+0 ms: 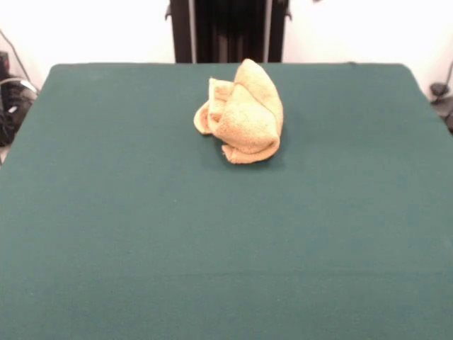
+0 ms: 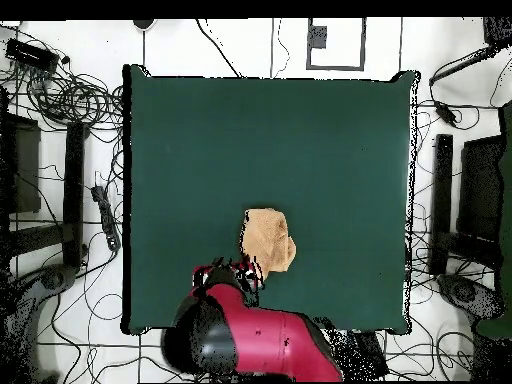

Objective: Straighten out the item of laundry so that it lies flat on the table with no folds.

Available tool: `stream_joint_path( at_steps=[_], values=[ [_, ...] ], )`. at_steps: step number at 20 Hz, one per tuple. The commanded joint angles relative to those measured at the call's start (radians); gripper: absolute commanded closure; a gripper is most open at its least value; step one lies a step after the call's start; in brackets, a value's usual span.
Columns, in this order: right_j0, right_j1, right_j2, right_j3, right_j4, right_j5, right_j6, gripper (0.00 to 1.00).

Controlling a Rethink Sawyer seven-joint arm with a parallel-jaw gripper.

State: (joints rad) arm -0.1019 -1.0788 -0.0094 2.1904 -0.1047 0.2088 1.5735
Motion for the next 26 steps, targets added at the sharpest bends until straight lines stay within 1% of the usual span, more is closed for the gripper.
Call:
stream_joint_path(
  at_steps=[1,3,5,9,11,15,18,21,22,24,26],
  values=[
    [-0.027,0.367,-0.003,0.085,-0.052,-0.324,0.239,0.0],
    [-0.016,0.421,-0.015,0.064,-0.052,-0.39,0.247,0.0],
    [-0.004,0.454,-0.032,0.051,-0.044,-0.433,0.241,0.0],
    [-0.004,0.498,-0.036,0.048,-0.026,-0.472,0.229,0.0],
    [0.002,0.506,-0.042,0.048,-0.018,-0.486,0.225,0.0],
    [0.017,0.489,-0.062,0.052,-0.005,-0.47,0.214,0.0],
    [0.051,0.436,-0.097,0.071,0.013,-0.409,0.201,0.0],
    [0.049,0.287,-0.093,0.122,0.006,-0.259,0.169,0.0],
    [0.043,0.258,-0.092,0.127,-0.001,-0.236,0.158,0.0],
    [-0.006,0.192,-0.074,0.135,-0.029,-0.143,0.11,0.0],
    [-0.031,0.152,-0.081,0.129,-0.055,-0.11,0.075,0.0]
  ],
)
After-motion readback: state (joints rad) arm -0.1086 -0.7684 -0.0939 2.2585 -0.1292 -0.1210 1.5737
